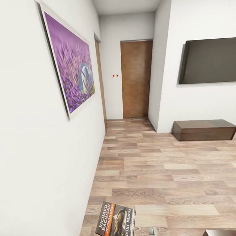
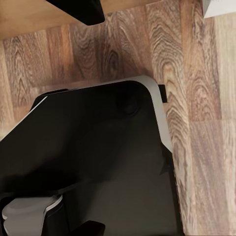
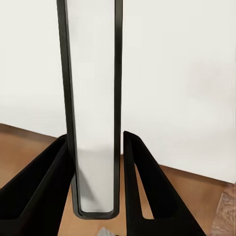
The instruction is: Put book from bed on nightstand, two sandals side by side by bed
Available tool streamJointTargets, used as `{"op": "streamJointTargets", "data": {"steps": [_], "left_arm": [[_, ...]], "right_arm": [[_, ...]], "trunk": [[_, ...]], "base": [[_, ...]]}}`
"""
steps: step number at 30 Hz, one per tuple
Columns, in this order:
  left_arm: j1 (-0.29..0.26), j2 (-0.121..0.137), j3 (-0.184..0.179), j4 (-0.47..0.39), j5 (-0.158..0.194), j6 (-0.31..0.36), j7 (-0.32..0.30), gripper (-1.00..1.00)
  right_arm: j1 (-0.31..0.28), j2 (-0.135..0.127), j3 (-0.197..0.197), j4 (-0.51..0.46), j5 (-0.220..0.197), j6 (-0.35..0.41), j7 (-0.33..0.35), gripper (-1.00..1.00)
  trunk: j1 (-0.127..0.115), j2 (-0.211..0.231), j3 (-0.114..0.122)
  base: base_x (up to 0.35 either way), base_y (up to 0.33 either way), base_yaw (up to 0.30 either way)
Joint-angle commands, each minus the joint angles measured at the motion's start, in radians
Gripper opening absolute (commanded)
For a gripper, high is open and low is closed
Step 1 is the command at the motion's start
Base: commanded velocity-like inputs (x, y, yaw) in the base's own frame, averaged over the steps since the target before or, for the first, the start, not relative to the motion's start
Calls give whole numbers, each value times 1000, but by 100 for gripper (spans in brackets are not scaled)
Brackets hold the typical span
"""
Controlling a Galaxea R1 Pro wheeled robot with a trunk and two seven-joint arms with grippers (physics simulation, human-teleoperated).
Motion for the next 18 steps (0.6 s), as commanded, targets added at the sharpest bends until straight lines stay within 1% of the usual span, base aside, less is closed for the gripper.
{"op": "streamJointTargets", "data": {"steps": [1,5,10,18], "left_arm": [[-1,0,-8,1,10,-3,-4,100],[-1,0,-9,1,10,-3,-4,100],[-1,0,-8,1,10,-3,-4,100],[-1,0,-9,1,10,-3,-4,100]], "right_arm": [[-1,1,-6,0,-2,10,5,-100],[-1,-1,-6,3,-1,4,5,-100],[-1,0,-5,6,0,-24,5,-100],[-1,-2,-6,17,-2,-35,5,-100]], "trunk": [[1,-2,-2],[1,-2,-2],[1,-2,-2],[1,-2,-2]], "base": [[128,0,0],[64,0,0],[19,0,0],[9,0,0]]}}
